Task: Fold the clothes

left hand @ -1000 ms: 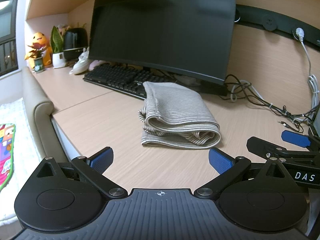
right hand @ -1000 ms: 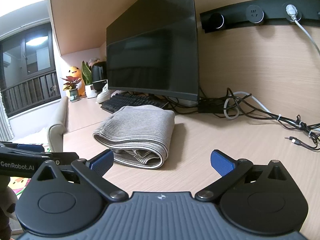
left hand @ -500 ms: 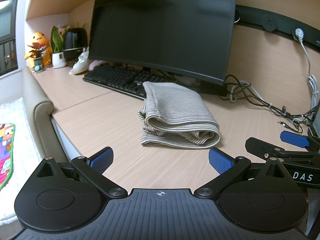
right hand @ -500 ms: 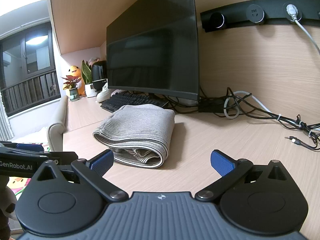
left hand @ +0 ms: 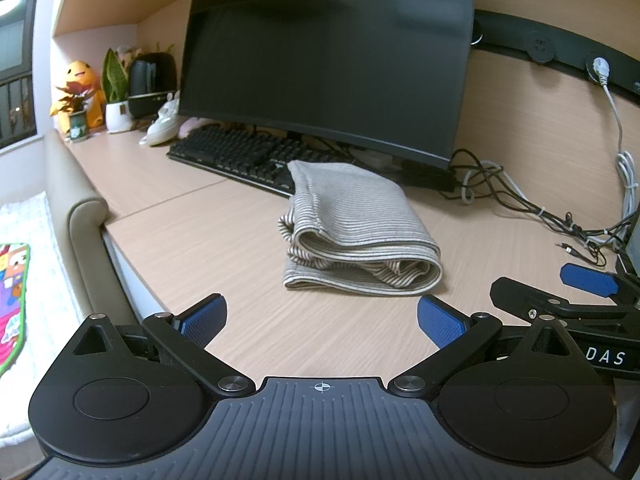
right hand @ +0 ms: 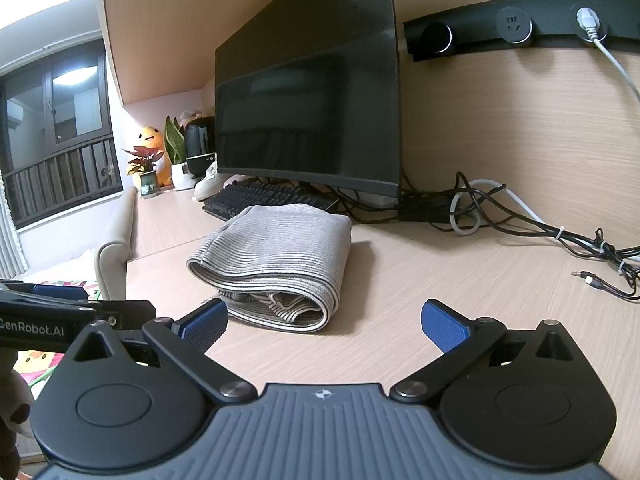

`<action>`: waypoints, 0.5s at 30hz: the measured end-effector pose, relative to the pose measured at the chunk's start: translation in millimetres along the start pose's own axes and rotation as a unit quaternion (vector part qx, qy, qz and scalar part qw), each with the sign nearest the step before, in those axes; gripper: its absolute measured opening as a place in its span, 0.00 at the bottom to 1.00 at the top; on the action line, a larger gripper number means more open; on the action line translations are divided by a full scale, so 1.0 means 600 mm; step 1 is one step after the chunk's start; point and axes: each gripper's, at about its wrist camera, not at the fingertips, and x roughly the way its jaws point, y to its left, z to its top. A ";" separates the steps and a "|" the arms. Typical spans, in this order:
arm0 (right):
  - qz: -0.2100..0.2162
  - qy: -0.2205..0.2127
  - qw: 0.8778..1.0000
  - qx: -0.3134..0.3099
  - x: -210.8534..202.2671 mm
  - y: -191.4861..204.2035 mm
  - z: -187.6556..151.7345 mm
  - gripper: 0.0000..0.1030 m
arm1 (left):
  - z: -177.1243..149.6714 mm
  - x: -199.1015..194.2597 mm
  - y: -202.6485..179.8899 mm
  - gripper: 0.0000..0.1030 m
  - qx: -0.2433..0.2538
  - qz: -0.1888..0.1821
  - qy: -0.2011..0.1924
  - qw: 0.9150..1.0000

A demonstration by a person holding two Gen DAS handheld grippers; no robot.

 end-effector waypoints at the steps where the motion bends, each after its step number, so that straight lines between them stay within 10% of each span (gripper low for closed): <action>1: 0.000 0.000 1.000 0.000 0.000 0.000 0.000 1.00 | 0.000 0.000 0.000 1.00 0.000 0.000 0.000 1.000; 15: 0.001 0.002 1.000 -0.001 0.000 0.000 -0.001 1.00 | -0.001 0.000 0.001 1.00 -0.002 0.000 0.002 1.000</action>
